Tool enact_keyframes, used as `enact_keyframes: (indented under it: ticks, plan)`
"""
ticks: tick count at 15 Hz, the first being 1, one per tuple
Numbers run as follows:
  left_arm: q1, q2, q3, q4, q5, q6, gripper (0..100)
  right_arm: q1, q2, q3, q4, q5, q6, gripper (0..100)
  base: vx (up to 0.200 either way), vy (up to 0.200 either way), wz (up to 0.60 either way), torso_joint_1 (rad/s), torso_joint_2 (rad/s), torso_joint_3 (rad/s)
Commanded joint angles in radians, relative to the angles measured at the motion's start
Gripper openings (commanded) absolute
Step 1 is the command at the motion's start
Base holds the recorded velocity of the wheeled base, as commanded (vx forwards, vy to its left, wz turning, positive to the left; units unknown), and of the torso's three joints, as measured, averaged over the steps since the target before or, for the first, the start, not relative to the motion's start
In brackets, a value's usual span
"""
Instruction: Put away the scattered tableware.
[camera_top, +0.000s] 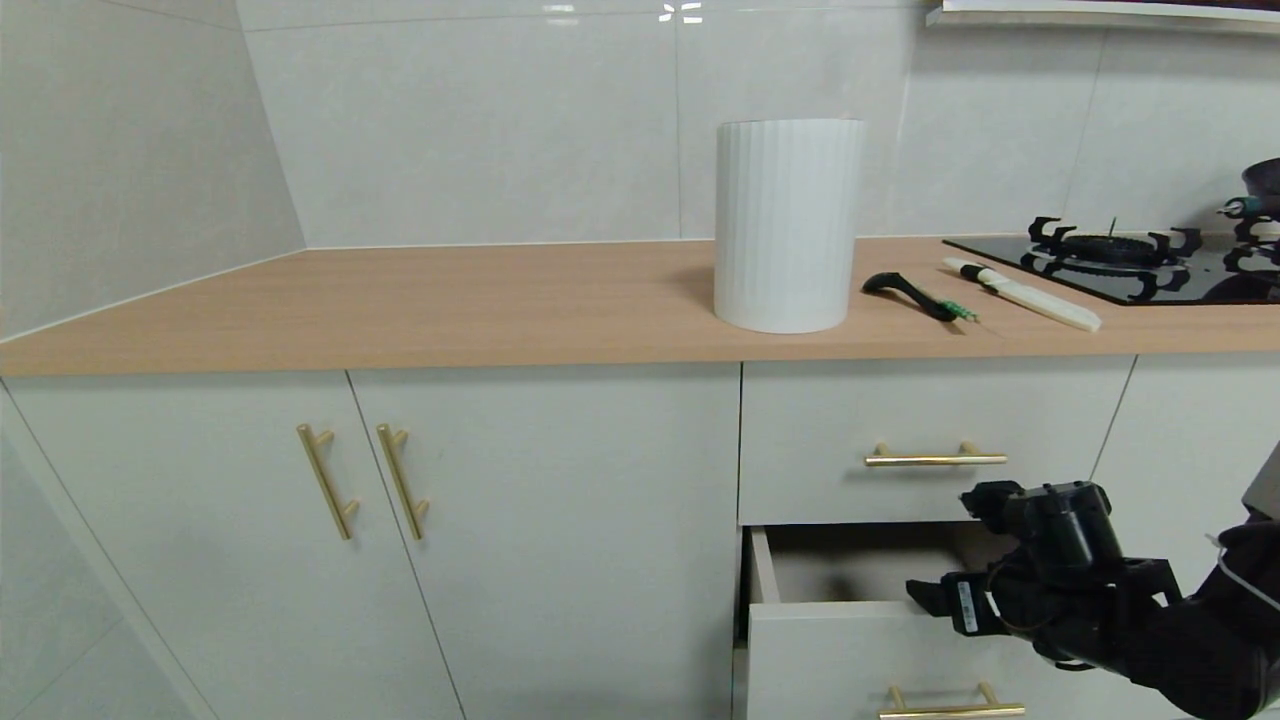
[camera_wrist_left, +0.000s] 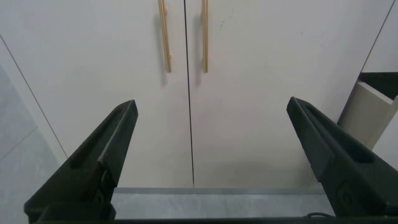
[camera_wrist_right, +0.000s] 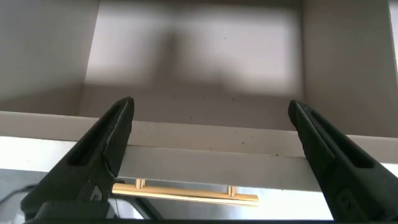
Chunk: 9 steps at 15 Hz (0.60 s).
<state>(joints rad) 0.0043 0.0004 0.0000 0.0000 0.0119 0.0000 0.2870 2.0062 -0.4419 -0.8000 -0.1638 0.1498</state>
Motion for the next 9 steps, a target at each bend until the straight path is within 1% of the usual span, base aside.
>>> enact_keyframes:
  ticks: [1,2,9]
  plan:
    - [0.000,0.000,0.000,0.000,0.000,0.000,100,0.004,-0.046,0.003,0.042,0.000,-0.001,100,0.000,0.000,0.00,0.000,0.00,0.000]
    - [0.000,0.000,0.000,0.000,0.000,0.000,100,0.006,-0.073,-0.001,0.101,0.004,-0.003,100,0.000,0.000,0.00,0.000,0.00,0.000]
    - [0.000,0.000,0.000,0.000,0.000,0.000,100,0.009,-0.196,-0.003,0.311,0.024,-0.102,100,0.000,0.000,0.00,0.000,0.00,0.000]
